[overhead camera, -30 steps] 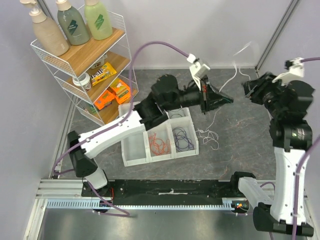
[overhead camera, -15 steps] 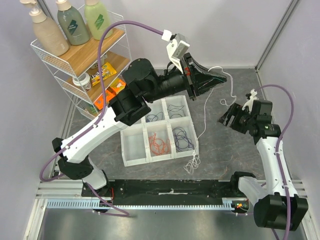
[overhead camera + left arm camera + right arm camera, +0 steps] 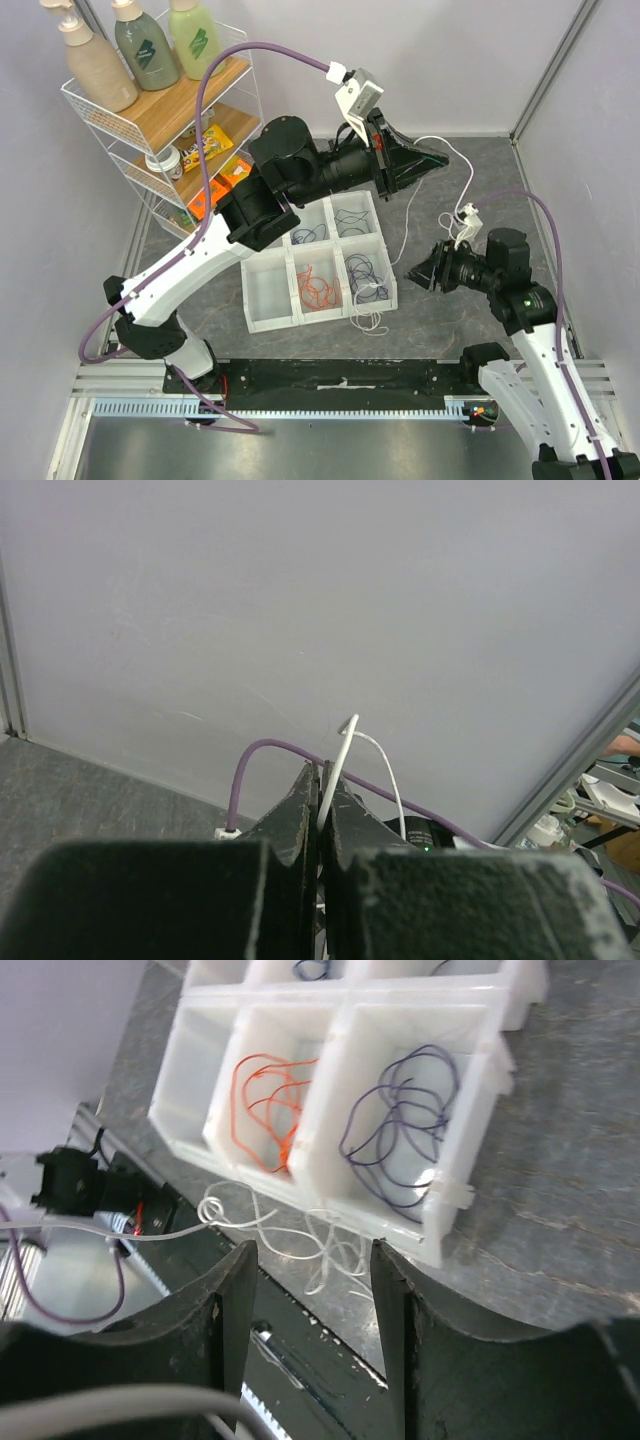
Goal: Untangle the cables
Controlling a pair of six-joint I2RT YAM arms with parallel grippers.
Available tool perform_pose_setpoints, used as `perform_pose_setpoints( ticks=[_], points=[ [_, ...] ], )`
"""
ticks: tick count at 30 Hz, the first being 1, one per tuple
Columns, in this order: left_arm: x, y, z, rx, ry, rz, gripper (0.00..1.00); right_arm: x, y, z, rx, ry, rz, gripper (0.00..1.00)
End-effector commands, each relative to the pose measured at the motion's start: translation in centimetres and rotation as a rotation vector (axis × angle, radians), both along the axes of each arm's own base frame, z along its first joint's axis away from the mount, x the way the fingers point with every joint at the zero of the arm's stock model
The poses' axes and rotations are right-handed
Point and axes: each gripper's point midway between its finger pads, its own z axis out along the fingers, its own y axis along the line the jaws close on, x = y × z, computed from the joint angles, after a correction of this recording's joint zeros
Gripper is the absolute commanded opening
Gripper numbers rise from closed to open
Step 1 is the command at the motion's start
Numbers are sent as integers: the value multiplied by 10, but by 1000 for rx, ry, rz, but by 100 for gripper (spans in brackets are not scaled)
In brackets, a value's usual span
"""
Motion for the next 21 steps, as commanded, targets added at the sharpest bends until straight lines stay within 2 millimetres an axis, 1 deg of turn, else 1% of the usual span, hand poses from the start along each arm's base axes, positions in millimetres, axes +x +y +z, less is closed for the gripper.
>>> perform_pose_setpoints(
  ticks=[1,3,4,6,8,12,15,17,21],
  points=[
    [-8,18,26,-57,-2,16,2,-21,25,3,134,-31,178,57],
    [-8,20,27,-59,1,15,2,-25,33,9,190,-66,208,63],
    [-9,18,25,-57,5,13,2,-24,34,14,203,-97,214,66],
    [-8,17,24,-56,9,15,2,-29,40,24,229,-160,254,75],
    [-8,17,25,-58,12,12,2,-32,43,26,234,-181,285,78],
    [-6,17,23,-55,17,18,2,-40,51,24,225,-185,353,78],
    [-6,16,22,-52,24,18,2,-44,56,31,233,-214,382,77],
    [-6,16,22,-55,35,15,2,-40,59,38,233,-241,365,77],
    [-10,15,23,-60,47,-9,2,-30,72,46,246,-274,360,77]
  ],
)
